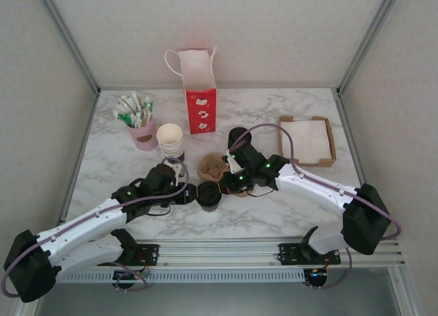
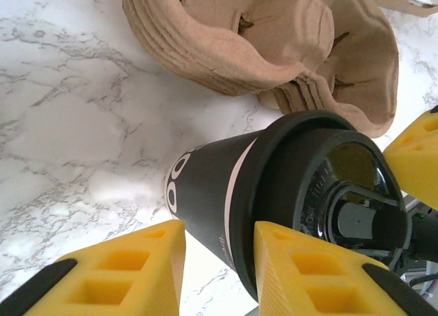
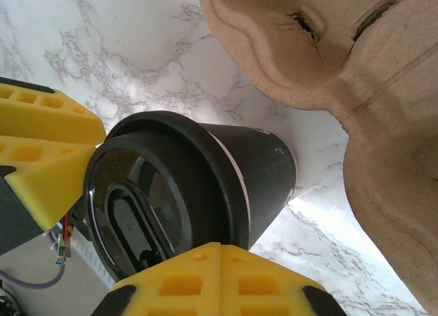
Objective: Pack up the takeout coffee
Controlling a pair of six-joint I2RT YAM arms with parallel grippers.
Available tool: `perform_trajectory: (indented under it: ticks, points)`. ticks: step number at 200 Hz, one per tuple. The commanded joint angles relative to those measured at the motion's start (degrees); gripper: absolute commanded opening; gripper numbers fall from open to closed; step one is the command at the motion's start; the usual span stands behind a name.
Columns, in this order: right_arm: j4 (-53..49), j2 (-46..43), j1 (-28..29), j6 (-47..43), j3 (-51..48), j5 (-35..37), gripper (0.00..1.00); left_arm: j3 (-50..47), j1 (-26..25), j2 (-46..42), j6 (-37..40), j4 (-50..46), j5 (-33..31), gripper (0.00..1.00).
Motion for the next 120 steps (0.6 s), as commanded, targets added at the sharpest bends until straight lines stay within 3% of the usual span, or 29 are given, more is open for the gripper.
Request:
perform_trajectory:
  ticks: [1, 120]
  points:
    - [1.11, 1.20, -0.47, 0.28, -0.94, -1.50, 0.00, -0.83, 0.67, 0.62, -0.62, 1.08, 1.19, 0.32]
    - [1.19, 3.16, -0.43, 0.37, -1.73, -1.93, 0.00, -2.26, 1.11, 0.79, -0.56, 1.14, 0.75, 0.30]
